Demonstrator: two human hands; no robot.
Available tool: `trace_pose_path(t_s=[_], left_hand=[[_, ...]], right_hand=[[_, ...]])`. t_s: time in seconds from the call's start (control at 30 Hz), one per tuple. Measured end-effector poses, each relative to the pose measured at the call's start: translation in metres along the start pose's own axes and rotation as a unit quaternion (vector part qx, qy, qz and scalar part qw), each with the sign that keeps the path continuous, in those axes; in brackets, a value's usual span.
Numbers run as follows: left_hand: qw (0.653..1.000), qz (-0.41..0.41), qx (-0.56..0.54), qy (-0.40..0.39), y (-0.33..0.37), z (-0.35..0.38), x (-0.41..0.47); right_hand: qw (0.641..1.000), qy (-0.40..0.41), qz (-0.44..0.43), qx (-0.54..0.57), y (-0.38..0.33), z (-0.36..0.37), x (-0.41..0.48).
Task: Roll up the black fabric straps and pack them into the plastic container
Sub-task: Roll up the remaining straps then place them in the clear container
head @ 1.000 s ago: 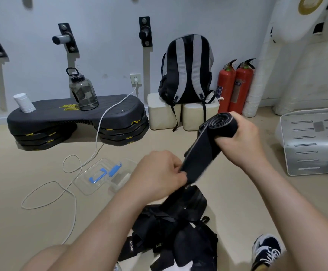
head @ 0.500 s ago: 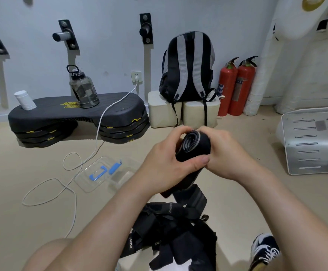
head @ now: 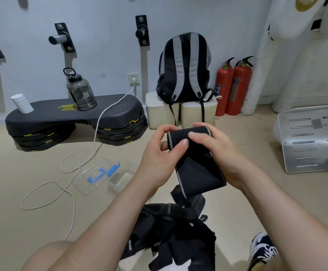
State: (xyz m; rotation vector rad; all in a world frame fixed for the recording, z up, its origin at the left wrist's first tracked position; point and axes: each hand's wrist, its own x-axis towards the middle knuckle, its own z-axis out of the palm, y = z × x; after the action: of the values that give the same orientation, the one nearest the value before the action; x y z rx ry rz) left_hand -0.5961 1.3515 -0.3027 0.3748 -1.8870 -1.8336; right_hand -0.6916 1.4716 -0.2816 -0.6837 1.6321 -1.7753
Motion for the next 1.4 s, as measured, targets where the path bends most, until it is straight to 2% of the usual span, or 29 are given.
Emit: trace_pose_path(t_s=[0.1, 0.27, 0.4, 0.53, 0.67, 0.77, 0.9, 1.0, 1.17, 1.33, 1.4], left_hand=[[1.000, -0.009, 0.021, -0.011, -0.006, 0.008, -0.003], [0.998, -0.056, -0.013, -0.011, -0.012, 0.012, -0.008], [0.999, -0.003, -0.001, 0.043, -0.014, 0.006, -0.006], [0.996, 0.044, -0.017, 0.077, -0.011, 0.004, -0.003], [0.994, 0.054, -0.015, 0.091, -0.012, 0.005, -0.001], [0.997, 0.039, -0.019, 0.062, -0.013, 0.004, -0.001], [0.994, -0.046, -0.094, 0.005, -0.005, 0.000, 0.002], [0.996, -0.043, -0.072, 0.030, -0.005, -0.003, 0.003], [0.996, 0.037, 0.018, 0.080, -0.006, -0.002, 0.001], [0.981, 0.106, 0.134, 0.093, -0.010, 0.006, -0.003], [0.978, 0.096, 0.159, 0.093, -0.011, 0.011, -0.006]], right_hand=[[0.999, -0.002, 0.003, -0.042, 0.004, 0.004, -0.003], [0.994, -0.012, 0.015, -0.109, 0.005, 0.001, -0.003], [0.988, -0.046, 0.031, -0.146, 0.009, 0.002, 0.000], [0.998, 0.002, 0.008, -0.066, 0.015, 0.005, 0.002], [0.999, 0.023, 0.006, -0.043, 0.020, 0.006, 0.005], [0.999, 0.026, 0.011, -0.026, 0.021, 0.003, 0.006], [0.996, 0.018, -0.024, -0.083, 0.020, -0.004, 0.005], [0.995, -0.009, -0.027, -0.094, 0.019, -0.004, 0.004], [1.000, -0.007, 0.020, -0.003, 0.020, 0.005, 0.002], [0.999, 0.011, 0.002, -0.034, 0.025, 0.012, 0.002], [0.998, 0.012, -0.002, -0.055, 0.027, 0.014, 0.001]])
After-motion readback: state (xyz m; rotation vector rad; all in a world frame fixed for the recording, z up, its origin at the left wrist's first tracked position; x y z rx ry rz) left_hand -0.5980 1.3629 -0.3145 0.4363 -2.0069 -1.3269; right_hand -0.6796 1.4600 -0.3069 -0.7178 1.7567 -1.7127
